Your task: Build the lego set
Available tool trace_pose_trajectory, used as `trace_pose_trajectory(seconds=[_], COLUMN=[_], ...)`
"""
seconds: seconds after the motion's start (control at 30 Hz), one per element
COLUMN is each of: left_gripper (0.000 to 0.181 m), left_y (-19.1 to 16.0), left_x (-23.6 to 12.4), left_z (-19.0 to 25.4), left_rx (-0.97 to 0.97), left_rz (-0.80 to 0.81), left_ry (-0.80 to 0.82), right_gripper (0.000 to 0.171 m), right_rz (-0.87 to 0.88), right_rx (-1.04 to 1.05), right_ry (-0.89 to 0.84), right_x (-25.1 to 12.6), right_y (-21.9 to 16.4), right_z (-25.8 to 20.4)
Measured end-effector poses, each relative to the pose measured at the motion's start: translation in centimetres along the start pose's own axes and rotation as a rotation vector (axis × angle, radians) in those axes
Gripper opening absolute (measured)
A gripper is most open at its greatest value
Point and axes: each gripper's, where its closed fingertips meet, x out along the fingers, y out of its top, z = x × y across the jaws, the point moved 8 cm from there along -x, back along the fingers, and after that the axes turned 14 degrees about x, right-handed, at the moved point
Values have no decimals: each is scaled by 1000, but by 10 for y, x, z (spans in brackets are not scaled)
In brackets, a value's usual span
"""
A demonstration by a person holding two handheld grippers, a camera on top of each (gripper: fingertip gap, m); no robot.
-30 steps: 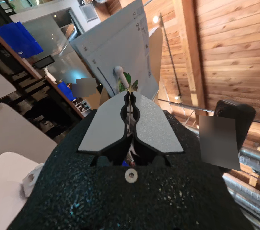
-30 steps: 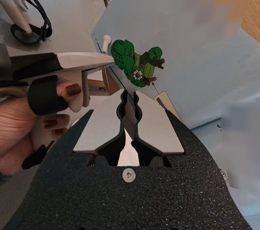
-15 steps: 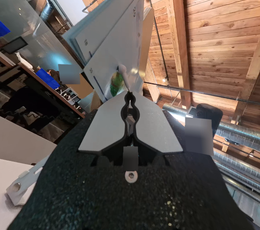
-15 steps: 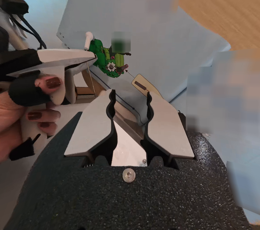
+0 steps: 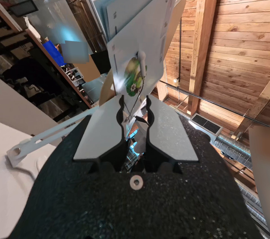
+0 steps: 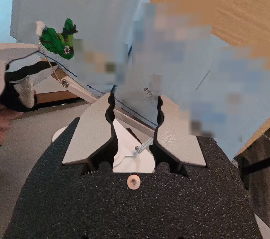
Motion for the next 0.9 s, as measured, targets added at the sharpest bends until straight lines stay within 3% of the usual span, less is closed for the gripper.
trace_pose_trajectory(seconds=[0.03, 0.1, 0.17, 0.27, 0.47, 0.57, 0.7, 0.9], left_gripper=[36, 51, 54, 56, 50, 61, 74, 69], left_y=[-1, -5, -11, -16, 4, -8, -17, -28], left_x=[-3, -10, -21, -43, -88, -94, -96, -95], left_z=[2, 6, 15, 36, 55, 49, 41, 49], left_rx=[-6, -21, 23, 259, 743, 892, 980, 1126], left_rz=[-9, -58, -145, -358, -344, -363, -293, -325], left_ry=[7, 25, 30, 51, 197, 238, 241, 154], right_gripper=[56, 57, 57, 58, 57, 58, 58, 58], right_rz=[-1, 8, 27, 33, -32, -24, 60, 185], right_rx=[3, -20, -73, -96, -7, 107, 215, 149], right_ry=[-1, 13, 47, 165, 311, 263, 135, 3], right_x=[-2, -14, -38, -97, -232, -279, -310, -308], right_y=[-1, -2, -4, -8, -37, -60, -96, -121], right_z=[1, 2, 1, 3, 11, 5, -5, -14])
